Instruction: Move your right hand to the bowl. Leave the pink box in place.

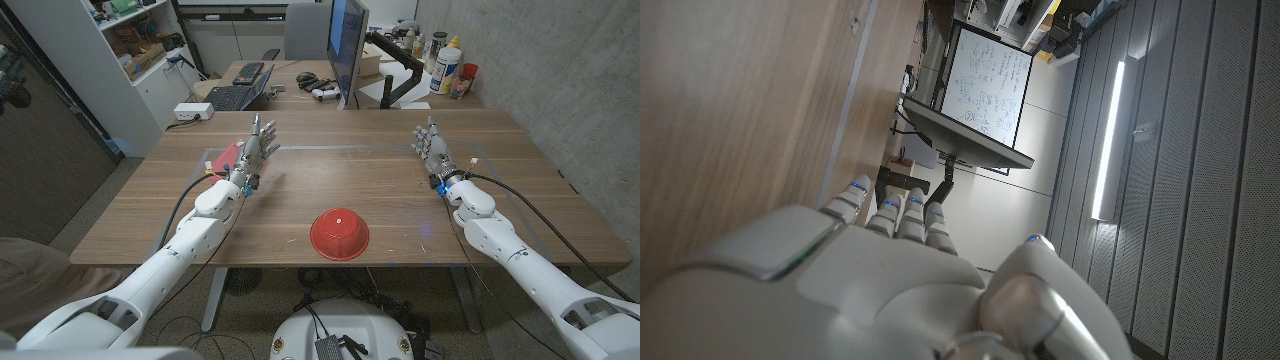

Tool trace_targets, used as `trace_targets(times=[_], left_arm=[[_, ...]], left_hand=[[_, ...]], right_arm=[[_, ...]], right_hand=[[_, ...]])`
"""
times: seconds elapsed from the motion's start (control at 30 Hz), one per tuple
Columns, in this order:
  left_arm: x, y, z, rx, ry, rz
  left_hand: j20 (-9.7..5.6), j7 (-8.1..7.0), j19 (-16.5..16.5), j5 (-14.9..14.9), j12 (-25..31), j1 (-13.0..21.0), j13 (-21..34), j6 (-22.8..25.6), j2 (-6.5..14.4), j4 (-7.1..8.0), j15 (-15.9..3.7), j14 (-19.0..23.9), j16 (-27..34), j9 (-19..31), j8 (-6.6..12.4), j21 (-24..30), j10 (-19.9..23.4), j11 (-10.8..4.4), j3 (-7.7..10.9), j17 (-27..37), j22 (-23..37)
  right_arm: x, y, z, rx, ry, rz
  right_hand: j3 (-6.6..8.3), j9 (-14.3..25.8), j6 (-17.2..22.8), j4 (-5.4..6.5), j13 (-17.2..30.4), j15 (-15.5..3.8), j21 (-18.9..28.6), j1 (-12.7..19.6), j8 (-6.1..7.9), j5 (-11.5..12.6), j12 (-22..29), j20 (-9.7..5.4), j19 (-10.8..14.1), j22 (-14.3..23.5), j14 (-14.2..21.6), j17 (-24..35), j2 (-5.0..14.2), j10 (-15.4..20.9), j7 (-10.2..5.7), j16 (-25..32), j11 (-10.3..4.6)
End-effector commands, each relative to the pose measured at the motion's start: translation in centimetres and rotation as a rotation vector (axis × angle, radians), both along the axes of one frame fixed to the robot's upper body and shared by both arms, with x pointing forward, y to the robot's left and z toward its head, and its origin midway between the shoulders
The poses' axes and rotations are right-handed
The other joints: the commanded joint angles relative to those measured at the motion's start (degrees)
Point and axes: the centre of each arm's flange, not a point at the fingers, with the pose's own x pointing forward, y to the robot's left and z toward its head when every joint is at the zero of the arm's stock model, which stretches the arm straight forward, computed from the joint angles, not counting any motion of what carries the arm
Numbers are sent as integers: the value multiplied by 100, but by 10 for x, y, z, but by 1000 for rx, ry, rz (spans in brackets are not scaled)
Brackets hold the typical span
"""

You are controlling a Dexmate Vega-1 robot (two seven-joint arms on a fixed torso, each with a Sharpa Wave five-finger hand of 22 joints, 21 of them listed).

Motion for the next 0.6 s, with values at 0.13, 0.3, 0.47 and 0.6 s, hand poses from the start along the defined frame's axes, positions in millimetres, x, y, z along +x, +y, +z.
trace_targets(times=[0.13, 0.3, 0.47, 0.6], left_arm=[[0, -6, 2, 77, -10, -50], [-5, -1, 4, 65, -10, -57], [-11, 1, 6, 32, -35, -60], [-13, 1, 8, 42, -51, -73]], left_hand=[[11, -43, -11, 40, 24, 9, 16, 0, 25, 16, -3, -68, 34, 32, 40, 20, 36, -1, -30, 23, 10], [8, -48, -11, 38, 26, -7, 15, -6, 24, 22, -1, -73, 35, 31, 40, 23, 32, -14, -32, 20, 8], [-31, -49, -5, 35, 30, -20, 14, -2, 17, 24, -28, -89, 32, 30, 44, 28, 34, -15, -35, 17, 6], [-60, -71, -9, 37, 38, -10, 13, 19, 18, 16, -62, -94, 32, 29, 55, 28, 46, -30, -28, 13, 2]], right_arm=[[-7, 0, 5, -28, -31, -10], [-11, 3, 4, -47, -30, -16], [-11, 6, 5, -70, -24, -23], [-11, 7, 4, -73, -22, -23]], right_hand=[[8, 10, 109, 28, 27, 6, 20, 26, 65, 30, 28, 31, -15, 8, -80, 21, 60, 83, 71, 36, 35], [3, 9, 127, 21, 26, -3, 15, 29, 77, 28, 34, 9, -29, 7, -98, 19, 40, 98, 100, 29, 66], [4, 8, 111, 14, 24, -4, 10, 36, 74, 27, 27, -2, -41, 6, -121, 17, 32, 83, 130, 22, 108], [7, 8, 103, 9, 23, 5, 4, 43, 75, 27, 16, -9, -61, 6, -158, 15, 29, 56, 123, 10, 113]])
